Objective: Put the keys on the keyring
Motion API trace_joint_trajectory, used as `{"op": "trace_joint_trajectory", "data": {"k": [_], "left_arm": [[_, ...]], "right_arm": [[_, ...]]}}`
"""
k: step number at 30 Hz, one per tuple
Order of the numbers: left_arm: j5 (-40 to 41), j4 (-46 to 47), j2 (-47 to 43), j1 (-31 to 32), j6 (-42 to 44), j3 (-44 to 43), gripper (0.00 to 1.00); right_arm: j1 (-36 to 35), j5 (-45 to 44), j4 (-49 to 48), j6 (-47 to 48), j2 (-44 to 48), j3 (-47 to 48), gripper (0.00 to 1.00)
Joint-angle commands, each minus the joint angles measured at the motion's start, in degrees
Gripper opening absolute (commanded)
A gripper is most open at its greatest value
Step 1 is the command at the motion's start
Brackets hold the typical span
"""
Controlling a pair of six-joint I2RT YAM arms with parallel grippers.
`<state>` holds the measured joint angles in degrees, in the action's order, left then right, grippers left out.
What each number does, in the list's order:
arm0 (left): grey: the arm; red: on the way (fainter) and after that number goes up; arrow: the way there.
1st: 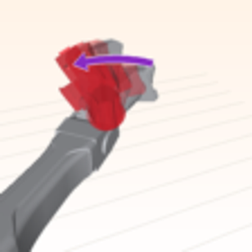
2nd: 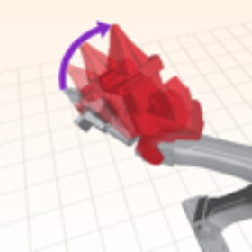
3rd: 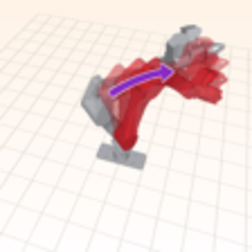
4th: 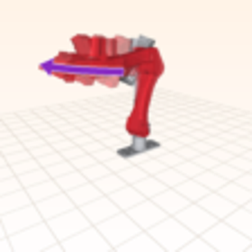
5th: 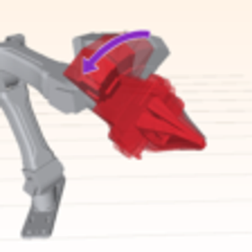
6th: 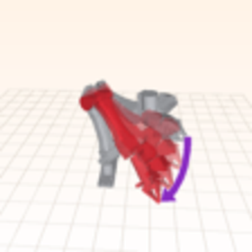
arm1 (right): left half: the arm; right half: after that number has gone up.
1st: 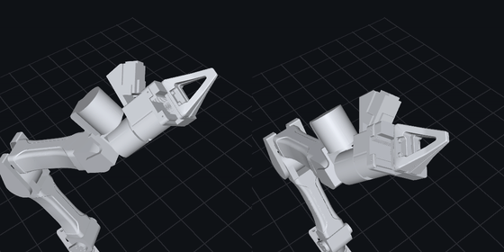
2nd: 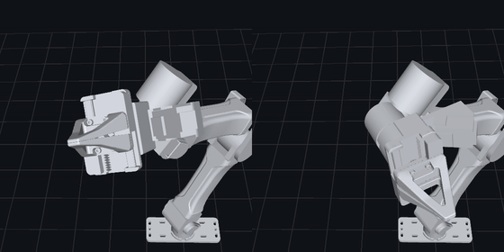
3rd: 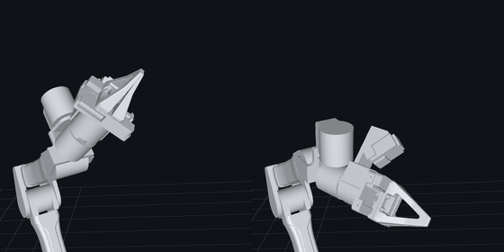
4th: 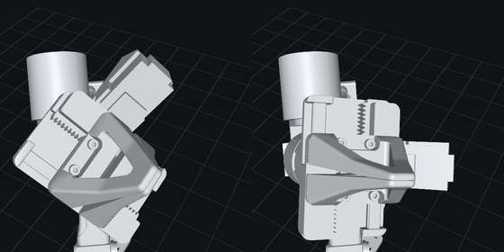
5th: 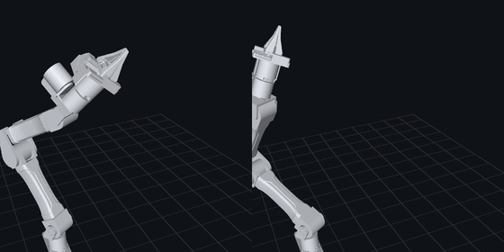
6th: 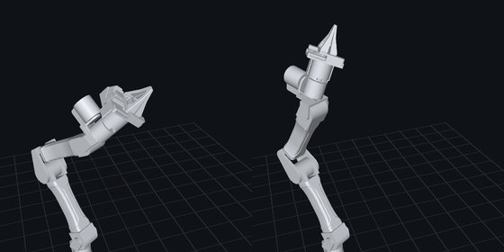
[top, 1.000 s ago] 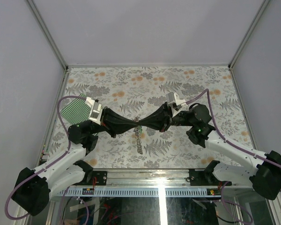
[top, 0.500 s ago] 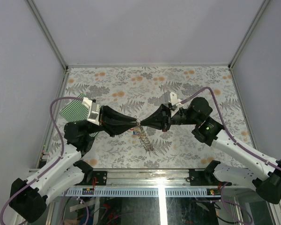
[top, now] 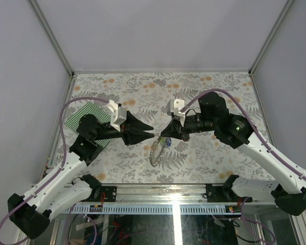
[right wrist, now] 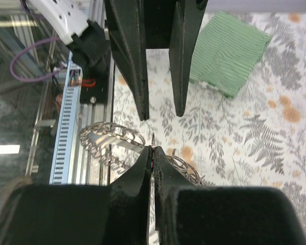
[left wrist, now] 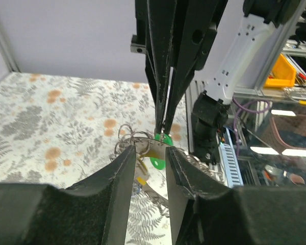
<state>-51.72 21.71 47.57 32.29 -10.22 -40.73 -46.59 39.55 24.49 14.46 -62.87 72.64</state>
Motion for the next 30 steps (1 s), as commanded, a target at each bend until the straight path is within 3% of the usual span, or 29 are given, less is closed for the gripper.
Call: {"op": "trace_joint_trajectory", "data": {"k": [1, 19, 30], "left_arm": [[-2.29, -3.58, 1.56, 2.19, 2.66, -1.96, 0.32], [-2.33, -6.56, 5.68, 7.03, 5.31, -3.59, 0.32], [-1.30, -11.57, 7.80, 9.49, 9.23, -5.70, 0.18]], "right_arm": [[-1.78, -5.22, 11.22, 5.34, -2.54, 7.00, 0.00], [-6.16, -9.58, 14.21, 6.43, -4.80, 10.20, 0.00], [-6.44, -9.54, 12.87, 6.44, -4.23, 9.41, 0.00]]}}
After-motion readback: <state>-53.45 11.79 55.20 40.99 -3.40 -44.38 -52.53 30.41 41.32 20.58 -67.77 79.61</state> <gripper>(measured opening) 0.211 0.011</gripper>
